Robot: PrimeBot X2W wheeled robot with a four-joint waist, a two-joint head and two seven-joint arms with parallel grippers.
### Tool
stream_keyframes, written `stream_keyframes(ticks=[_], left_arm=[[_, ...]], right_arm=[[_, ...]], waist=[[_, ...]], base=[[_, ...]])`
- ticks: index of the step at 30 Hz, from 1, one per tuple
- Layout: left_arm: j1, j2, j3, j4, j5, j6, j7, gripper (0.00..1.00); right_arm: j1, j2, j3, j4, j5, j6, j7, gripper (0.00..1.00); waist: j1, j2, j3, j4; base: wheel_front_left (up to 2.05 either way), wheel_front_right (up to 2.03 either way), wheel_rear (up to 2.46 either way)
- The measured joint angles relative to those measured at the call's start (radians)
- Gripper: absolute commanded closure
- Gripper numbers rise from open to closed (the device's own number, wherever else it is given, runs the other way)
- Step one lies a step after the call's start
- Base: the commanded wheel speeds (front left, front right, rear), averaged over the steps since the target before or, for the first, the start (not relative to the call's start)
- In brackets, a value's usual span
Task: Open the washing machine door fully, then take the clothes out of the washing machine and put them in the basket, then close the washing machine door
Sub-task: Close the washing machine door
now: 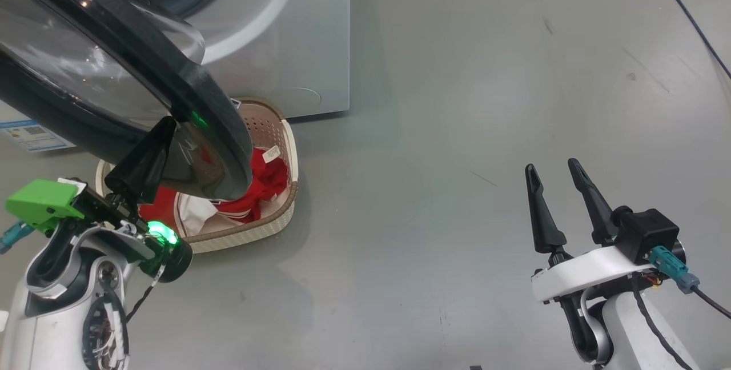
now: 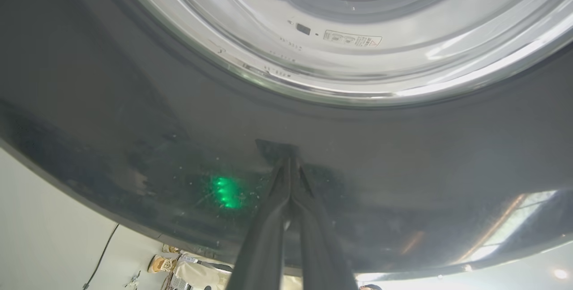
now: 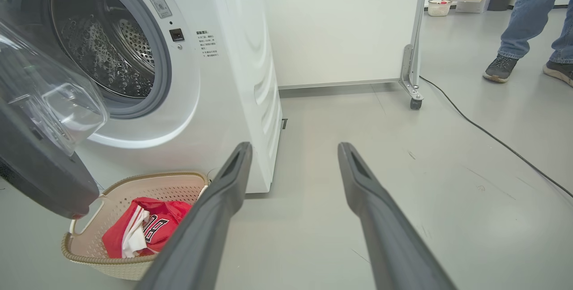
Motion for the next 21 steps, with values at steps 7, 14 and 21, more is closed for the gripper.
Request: stream_keyframes(ticks=[7, 14, 21], left_arm=[[-0.036, -0.012, 0.006, 0.028, 0.009, 0.000, -0.063, 1.00], [-0.081, -0.024, -0.002, 0.057, 0.016, 0.000, -0.115, 1.00], [-0.119, -0.027, -0.007, 0.090, 0.021, -0.002, -0.163, 1.00]], right_arm=[[-0.001, 0.003, -0.007, 0.000, 0.000, 0.000, 0.000, 0.00], [0.000, 0.005, -0.018, 0.000, 0.000, 0.000, 0.000, 0.00], [0.000, 0.011, -0.018, 0.000, 0.000, 0.001, 0.000, 0.00]], waist=[[0.0000, 0.0000, 0.007, -0.037], [0.0000, 0.0000, 0.012, -0.052], [0.0000, 0.0000, 0.018, -0.063]], base=[[0.00, 0.00, 0.00], [0.00, 0.00, 0.00], [0.00, 0.00, 0.00]])
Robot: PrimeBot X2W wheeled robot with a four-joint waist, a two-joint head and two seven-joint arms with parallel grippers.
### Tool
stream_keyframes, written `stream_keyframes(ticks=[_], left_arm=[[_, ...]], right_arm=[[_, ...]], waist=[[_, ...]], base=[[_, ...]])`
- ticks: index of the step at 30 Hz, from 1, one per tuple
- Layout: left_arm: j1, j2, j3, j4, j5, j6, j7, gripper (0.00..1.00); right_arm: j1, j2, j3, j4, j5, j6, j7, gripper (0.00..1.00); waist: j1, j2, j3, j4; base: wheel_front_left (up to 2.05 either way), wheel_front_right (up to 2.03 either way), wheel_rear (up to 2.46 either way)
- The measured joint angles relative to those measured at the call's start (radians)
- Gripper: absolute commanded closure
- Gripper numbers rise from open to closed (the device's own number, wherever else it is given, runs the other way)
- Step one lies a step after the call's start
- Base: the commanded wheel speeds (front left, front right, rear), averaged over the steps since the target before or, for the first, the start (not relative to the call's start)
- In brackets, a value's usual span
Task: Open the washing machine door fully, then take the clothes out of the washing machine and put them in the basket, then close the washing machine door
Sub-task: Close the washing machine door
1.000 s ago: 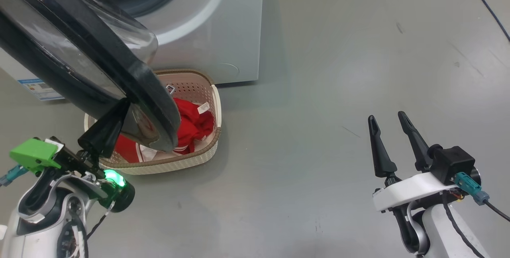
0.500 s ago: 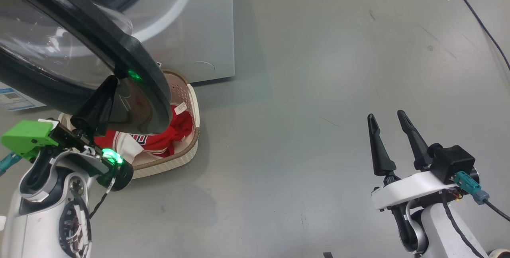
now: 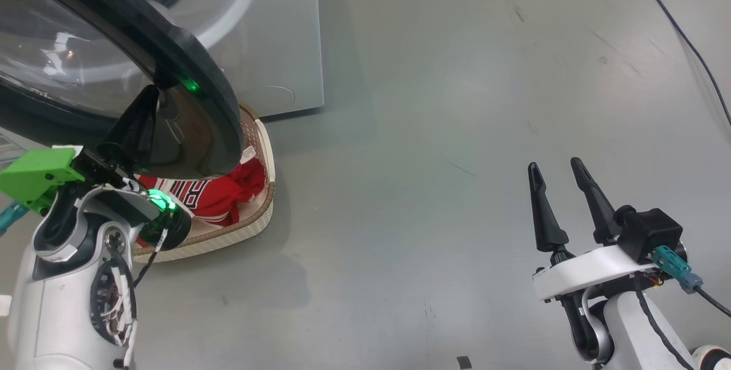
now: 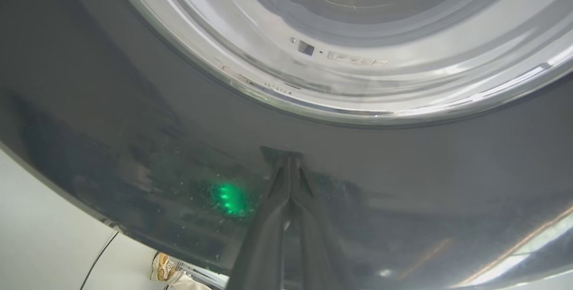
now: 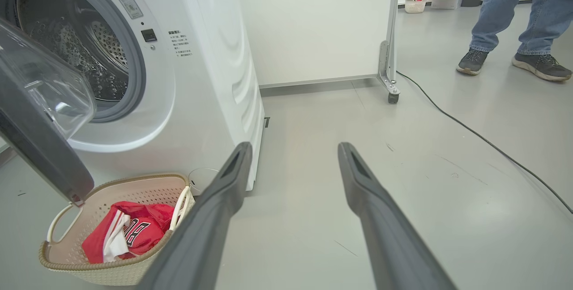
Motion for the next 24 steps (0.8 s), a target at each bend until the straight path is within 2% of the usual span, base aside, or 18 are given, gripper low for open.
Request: stream_keyframes(ticks=[18, 24], left_arm=[[-0.071, -0.007, -0.056, 0.062, 0.007, -0.021, -0.039, 1.00], [-0.069, -0.014, -0.084, 0.097, 0.039, -0.056, -0.027, 1.00]], right_arm=[[0.000, 0.016, -0.016, -0.001, 0.000, 0.000, 0.000, 0.00], [0.000, 0.016, -0.038, -0.004, 0.000, 0.000, 0.000, 0.00]], waist=[[0.0000, 0.0000, 0.017, -0.024], [0.0000, 0.0000, 0.008, -0.004]], base=[[0.00, 0.00, 0.00], [0.00, 0.00, 0.00]])
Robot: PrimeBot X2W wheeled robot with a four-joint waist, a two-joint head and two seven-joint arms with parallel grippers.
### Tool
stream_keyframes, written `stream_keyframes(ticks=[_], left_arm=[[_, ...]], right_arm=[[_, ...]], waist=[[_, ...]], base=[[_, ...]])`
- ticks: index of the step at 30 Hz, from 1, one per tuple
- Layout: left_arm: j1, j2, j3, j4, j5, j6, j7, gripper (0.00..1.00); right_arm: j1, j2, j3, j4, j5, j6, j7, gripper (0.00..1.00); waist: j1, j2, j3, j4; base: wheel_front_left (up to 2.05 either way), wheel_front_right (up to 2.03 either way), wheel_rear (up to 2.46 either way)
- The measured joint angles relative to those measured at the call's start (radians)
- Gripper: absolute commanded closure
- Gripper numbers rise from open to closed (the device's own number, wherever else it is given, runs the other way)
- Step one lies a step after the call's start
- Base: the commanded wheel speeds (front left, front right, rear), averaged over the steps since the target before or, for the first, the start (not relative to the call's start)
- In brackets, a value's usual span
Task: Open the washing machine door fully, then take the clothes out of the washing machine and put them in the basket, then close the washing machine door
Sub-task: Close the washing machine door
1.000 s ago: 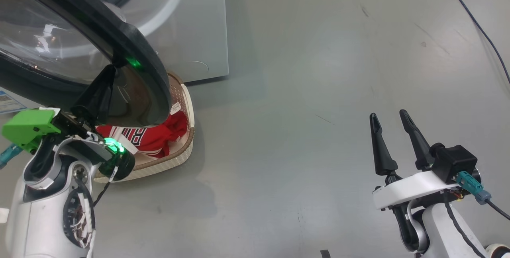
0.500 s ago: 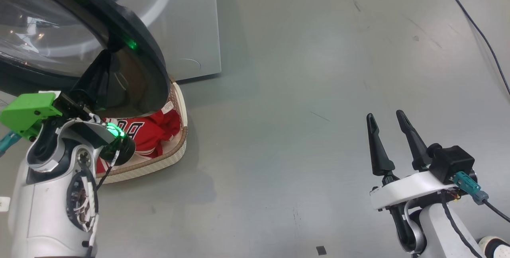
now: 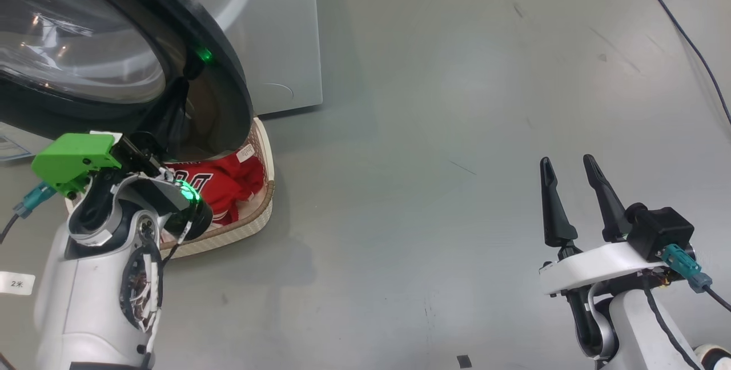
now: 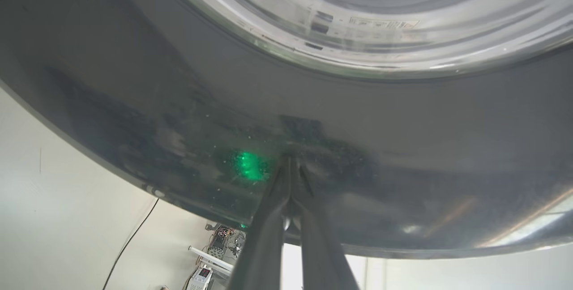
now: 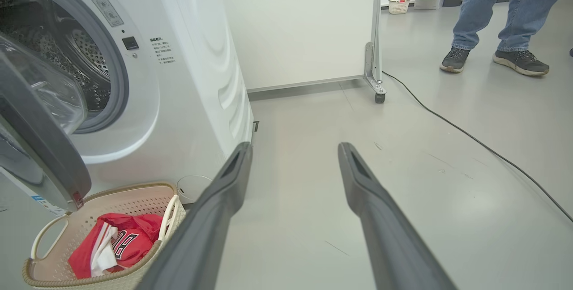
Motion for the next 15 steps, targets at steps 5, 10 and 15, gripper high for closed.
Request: stream_keyframes(ticks=[5, 10, 15], left_arm=[[0.043, 0.004, -0.051, 0.022, 0.043, -0.040, 0.036, 1.00], [0.121, 0.034, -0.116, 0.034, 0.130, -0.080, 0.060, 1.00], [0.175, 0.072, -0.165, 0.033, 0.223, -0.149, 0.058, 1.00]], right_arm=[[0.000, -0.001, -0.012, -0.003, -0.001, 0.000, 0.000, 0.00], [0.004, -0.007, -0.018, -0.004, -0.008, 0.000, 0.000, 0.00], [0.023, -0.017, -0.019, -0.005, -0.011, 0.001, 0.000, 0.00]], waist=[[0.0000, 0.0000, -0.020, 0.023], [0.0000, 0.0000, -0.043, 0.047], [0.0000, 0.0000, -0.074, 0.082]], base=[[0.00, 0.00, 0.00], [0.00, 0.00, 0.00], [0.00, 0.00, 0.00]])
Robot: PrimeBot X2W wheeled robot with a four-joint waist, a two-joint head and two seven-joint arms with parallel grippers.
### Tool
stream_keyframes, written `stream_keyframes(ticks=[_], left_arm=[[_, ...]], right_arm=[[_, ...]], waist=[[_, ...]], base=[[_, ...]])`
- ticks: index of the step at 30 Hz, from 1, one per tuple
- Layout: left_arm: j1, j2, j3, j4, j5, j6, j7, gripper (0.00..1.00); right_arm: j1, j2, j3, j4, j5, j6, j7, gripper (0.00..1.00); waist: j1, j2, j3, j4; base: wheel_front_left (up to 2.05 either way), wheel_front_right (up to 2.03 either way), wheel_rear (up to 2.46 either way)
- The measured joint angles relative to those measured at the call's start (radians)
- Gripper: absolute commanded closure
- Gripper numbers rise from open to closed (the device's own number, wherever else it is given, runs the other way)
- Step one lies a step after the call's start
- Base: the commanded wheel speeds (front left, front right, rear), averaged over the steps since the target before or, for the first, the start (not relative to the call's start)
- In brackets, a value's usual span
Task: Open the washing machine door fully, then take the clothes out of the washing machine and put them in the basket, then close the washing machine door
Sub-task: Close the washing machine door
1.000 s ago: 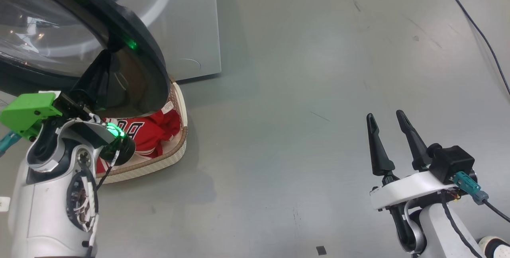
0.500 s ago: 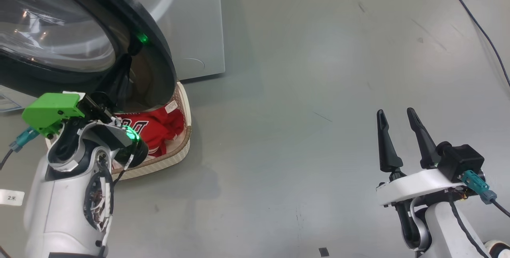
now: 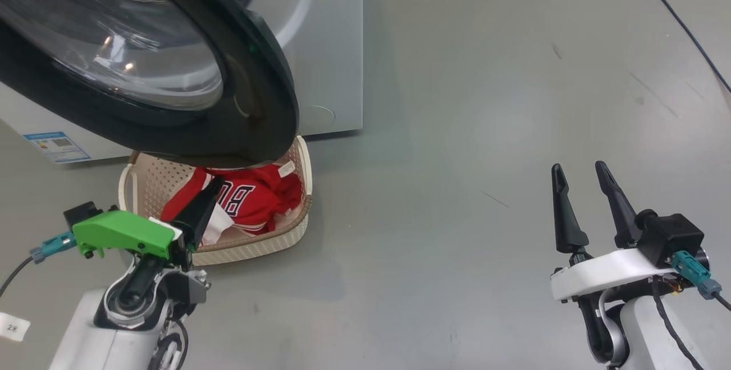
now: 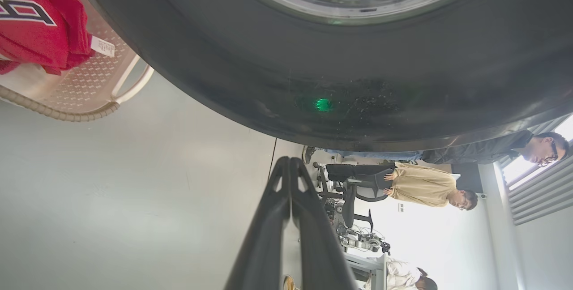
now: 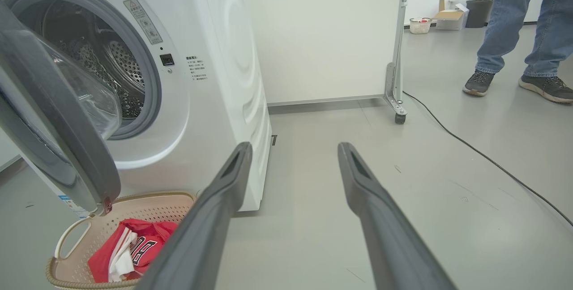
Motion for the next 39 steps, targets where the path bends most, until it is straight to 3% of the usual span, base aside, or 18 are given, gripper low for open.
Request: stream_keyframes(ticks=[4, 10, 18, 26, 34, 35, 36, 37, 39], left_arm=[[0.040, 0.043, -0.048, -0.008, 0.118, -0.035, -0.027, 1.00], [0.093, 0.102, -0.083, -0.030, 0.294, -0.044, -0.129, 1.00], [0.154, 0.168, -0.120, -0.085, 0.560, -0.045, -0.369, 1.00], [0.205, 0.215, -0.145, -0.163, 0.760, -0.045, -0.602, 1.00], [0.257, 0.245, -0.147, -0.163, 0.958, -0.045, -0.580, 1.00], [0.264, 0.244, -0.140, -0.163, 0.979, -0.044, -0.580, 0.79], [0.271, 0.243, -0.122, -0.170, 0.999, -0.043, -0.577, 0.34], [0.278, 0.239, -0.092, -0.182, 1.022, -0.038, -0.573, 0.00], [0.282, 0.232, -0.044, -0.207, 1.056, -0.026, -0.572, 0.00]], right_arm=[[0.004, -0.007, 0.001, -0.006, -0.007, 0.000, 0.000, 0.00], [0.017, -0.009, 0.010, -0.012, -0.016, 0.002, 0.000, 0.00], [0.032, -0.010, 0.031, -0.021, -0.016, 0.008, 0.000, 0.00], [0.040, -0.010, 0.043, -0.027, -0.016, 0.008, 0.000, 0.00], [0.059, -0.010, 0.053, -0.030, -0.016, 0.008, 0.000, 0.00], [0.060, -0.010, 0.055, -0.030, -0.016, 0.009, 0.000, 0.00], [0.060, -0.010, 0.057, -0.030, -0.016, 0.009, 0.000, 0.00], [0.060, -0.010, 0.061, -0.030, -0.016, 0.009, 0.000, 0.00], [0.060, -0.010, 0.065, -0.031, -0.016, 0.009, 0.000, 0.00]], waist=[[0.0000, 0.0000, -0.024, 0.032], [0.0000, 0.0000, -0.057, 0.080], [0.0000, 0.0000, -0.095, 0.142], [0.0000, 0.0000, -0.118, 0.177], [0.0000, 0.0000, -0.135, 0.197], [0.0000, 0.0000, -0.137, 0.200], [0.0000, 0.0000, -0.138, 0.202], [0.0000, 0.0000, -0.140, 0.204], [0.0000, 0.0000, -0.142, 0.207]], base=[[0.00, 0.00, 0.00], [0.00, 0.00, 0.00], [0.00, 0.00, 0.00], [0.00, 0.00, 0.00], [0.00, 0.00, 0.00], [0.00, 0.00, 0.00], [0.00, 0.00, 0.00], [0.00, 0.00, 0.00], [0.00, 0.00, 0.00]])
